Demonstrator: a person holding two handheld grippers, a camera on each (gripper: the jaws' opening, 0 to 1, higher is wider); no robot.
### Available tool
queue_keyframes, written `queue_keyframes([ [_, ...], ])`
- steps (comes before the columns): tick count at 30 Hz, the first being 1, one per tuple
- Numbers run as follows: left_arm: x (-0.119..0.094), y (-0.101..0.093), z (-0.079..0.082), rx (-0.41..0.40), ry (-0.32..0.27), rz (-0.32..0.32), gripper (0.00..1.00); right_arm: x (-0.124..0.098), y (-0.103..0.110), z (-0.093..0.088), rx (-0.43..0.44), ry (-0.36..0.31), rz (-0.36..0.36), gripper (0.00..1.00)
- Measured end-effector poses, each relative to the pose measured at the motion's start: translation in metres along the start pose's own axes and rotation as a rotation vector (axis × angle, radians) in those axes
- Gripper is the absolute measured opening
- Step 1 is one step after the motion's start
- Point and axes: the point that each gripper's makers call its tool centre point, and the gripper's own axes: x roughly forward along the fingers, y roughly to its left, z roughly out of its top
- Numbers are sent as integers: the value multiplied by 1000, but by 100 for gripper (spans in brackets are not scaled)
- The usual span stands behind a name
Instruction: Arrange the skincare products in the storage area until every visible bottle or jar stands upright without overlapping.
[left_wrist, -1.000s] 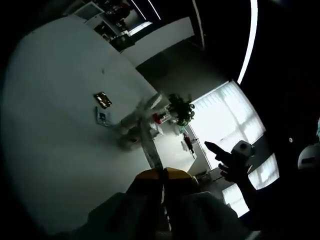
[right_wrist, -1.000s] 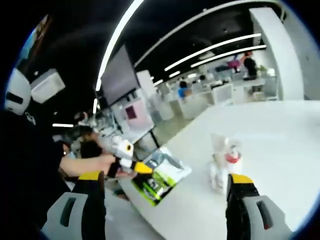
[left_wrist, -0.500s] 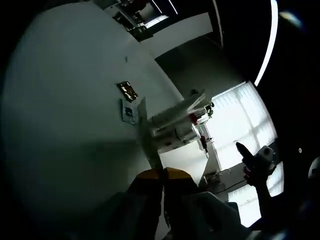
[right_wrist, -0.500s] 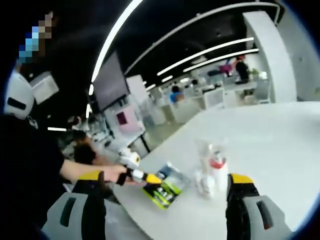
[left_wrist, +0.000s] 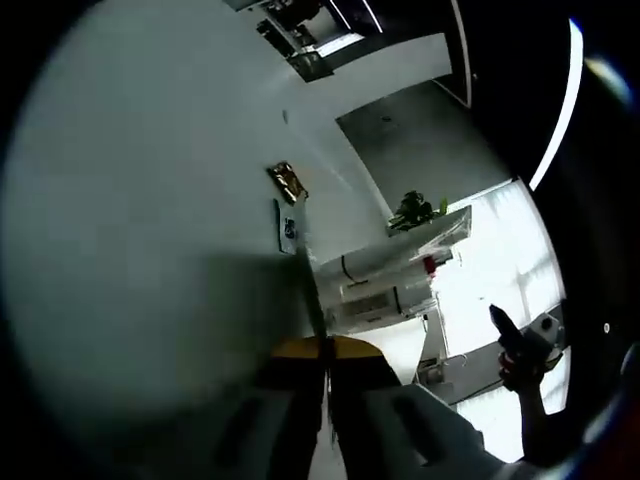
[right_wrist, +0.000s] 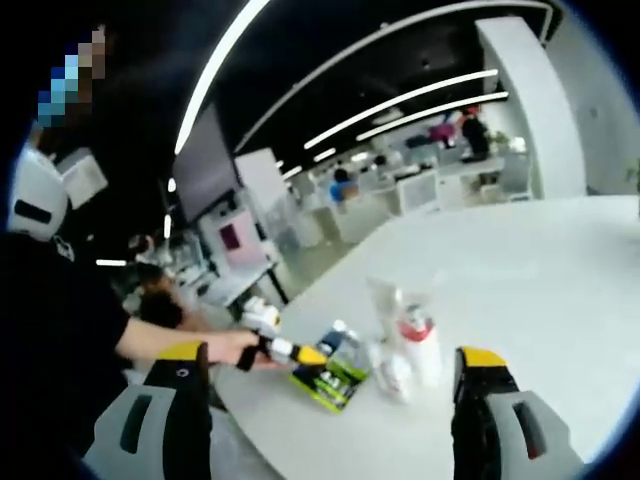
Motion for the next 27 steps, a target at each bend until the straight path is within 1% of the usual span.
queue_keyframes([
  [5, 6, 3, 8, 4, 4, 2, 0, 1, -4, -1, 7, 1, -4, 99],
  [11, 14, 11, 11, 0, 11, 15, 0, 0, -8, -6, 7, 16, -10, 99],
  [19, 22, 9, 13, -21, 5, 13, 0, 1, -11, -10, 0, 30, -14, 99],
  [23, 26, 10, 11, -11, 37, 17, 0, 2, -12, -11, 5, 30, -11, 99],
  [27, 27, 11, 11, -13, 50, 17, 0, 4, -12, -11, 7, 24, -8, 99],
])
